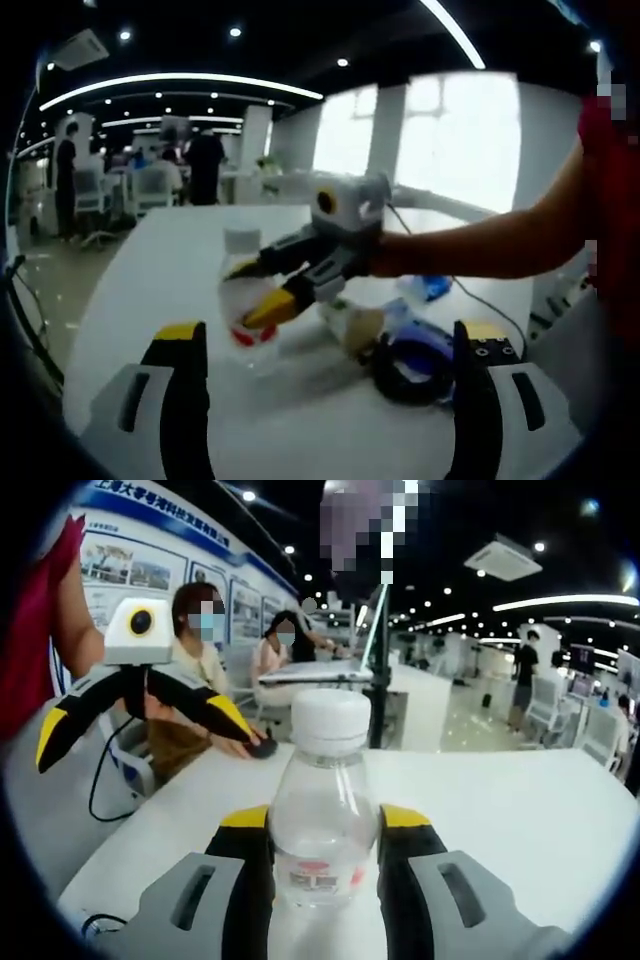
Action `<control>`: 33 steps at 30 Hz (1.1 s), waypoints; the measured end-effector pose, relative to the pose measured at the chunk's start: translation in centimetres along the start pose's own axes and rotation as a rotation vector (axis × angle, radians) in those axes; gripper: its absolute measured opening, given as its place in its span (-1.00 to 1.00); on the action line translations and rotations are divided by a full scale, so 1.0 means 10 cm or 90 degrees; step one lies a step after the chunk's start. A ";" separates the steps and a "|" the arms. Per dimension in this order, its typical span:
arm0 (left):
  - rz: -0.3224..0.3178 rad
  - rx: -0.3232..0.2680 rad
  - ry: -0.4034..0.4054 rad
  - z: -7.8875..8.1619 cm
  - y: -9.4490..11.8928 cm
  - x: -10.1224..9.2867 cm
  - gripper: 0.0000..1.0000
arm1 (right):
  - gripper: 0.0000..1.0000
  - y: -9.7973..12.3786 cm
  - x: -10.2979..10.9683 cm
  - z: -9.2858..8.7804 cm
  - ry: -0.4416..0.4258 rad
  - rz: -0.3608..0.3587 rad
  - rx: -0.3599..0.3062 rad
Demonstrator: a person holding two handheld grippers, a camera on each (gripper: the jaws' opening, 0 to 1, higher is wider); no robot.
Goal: Arrange the tabletop items into an orderly group along one side of the table until the central work area is clear of visible clutter.
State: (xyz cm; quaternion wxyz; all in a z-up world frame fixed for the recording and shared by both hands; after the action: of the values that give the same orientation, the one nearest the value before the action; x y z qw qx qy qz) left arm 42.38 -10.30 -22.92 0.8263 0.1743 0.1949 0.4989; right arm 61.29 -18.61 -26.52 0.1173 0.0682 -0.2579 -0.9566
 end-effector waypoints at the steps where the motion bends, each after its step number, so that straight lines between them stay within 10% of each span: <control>1: -0.001 0.001 -0.001 0.00 0.00 -0.01 0.99 | -0.23 0.01 0.01 -0.01 0.002 -0.002 0.000; 33: 0.002 0.004 -0.004 -0.04 0.04 -0.03 0.98 | 0.07 0.08 0.11 0.04 -0.042 -0.088 0.037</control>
State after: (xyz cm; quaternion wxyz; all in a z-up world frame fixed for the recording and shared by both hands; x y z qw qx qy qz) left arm 41.81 -10.37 -23.03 0.8255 0.1785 0.1937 0.4991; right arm 60.29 -19.39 -25.85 0.0407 0.0572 -0.2839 -0.9563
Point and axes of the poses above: the point that each gripper's makers call its tool centre point, and the gripper's own axes: y roughly backward along the fingers, x roughly to its left, z roughly out of its top, the point moved 10 cm from there along y, roughly backward along the fingers, and after that the axes turned 14 degrees about x, right-handed, at the moved point
